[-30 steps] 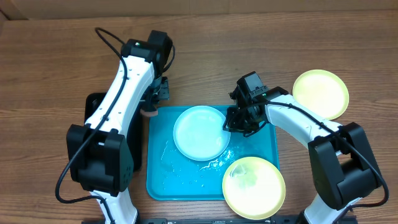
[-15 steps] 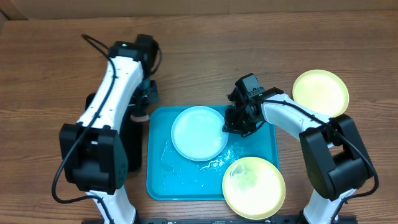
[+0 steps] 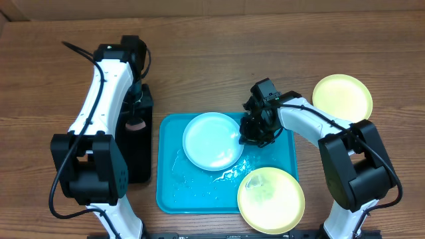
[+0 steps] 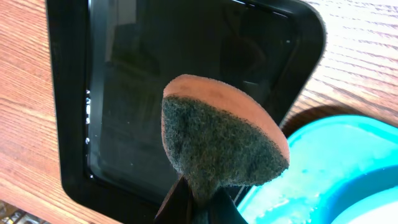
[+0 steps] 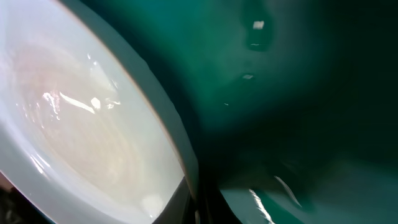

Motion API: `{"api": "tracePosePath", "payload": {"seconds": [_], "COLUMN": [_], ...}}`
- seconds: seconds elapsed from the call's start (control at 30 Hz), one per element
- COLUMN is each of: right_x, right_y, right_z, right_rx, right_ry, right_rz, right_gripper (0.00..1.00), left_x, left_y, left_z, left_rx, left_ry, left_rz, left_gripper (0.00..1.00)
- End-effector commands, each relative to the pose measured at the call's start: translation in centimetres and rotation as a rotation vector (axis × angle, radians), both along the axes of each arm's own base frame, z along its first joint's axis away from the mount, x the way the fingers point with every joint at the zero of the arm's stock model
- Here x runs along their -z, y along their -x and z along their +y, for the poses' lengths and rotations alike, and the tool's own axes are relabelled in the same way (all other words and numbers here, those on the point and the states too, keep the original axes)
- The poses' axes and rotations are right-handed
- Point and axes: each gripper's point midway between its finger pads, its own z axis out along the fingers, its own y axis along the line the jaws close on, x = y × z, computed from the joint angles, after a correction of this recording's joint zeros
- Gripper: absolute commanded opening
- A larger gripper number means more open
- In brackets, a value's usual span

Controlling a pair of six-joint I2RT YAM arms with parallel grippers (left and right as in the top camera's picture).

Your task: Clean dirty plates on tray and stack at the side

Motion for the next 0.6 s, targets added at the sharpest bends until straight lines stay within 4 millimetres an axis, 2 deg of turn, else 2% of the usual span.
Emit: {"api": "tracePosePath", "payload": {"seconds": [0.0,0.3,0.43,0.57], "right_x": [-0.6,-6.7,-9.0,-10.0], "right_y": [-2.0,-4.6,-4.7,-4.3], "right_z": [-1.9,-5.0,-5.5,-5.3], "right_rx": [-0.017,-0.084,-0.118,-0.157], "right_ry": [0.138,0.355,0.416,0.473], "right_rz": [-0.073,-0.185,-0.199,-0.215], "right_gripper": [0.04,0.04,0.04,0.04], "left_x": [0.1,0.8,3.5,6.8], "left_y": [0.2,0.3,1.6,3.2], "left_z": [1.0,2.0,2.0,2.1], "left_rx": [-0.008,-0.015,-0.031,-0.073], "left_ry": [0.01,0.014,0.023,0.034], "left_rz": [0.008,0.012,0.044,0.066], "left_gripper": [0.04,0.04,0.04,0.05]}}
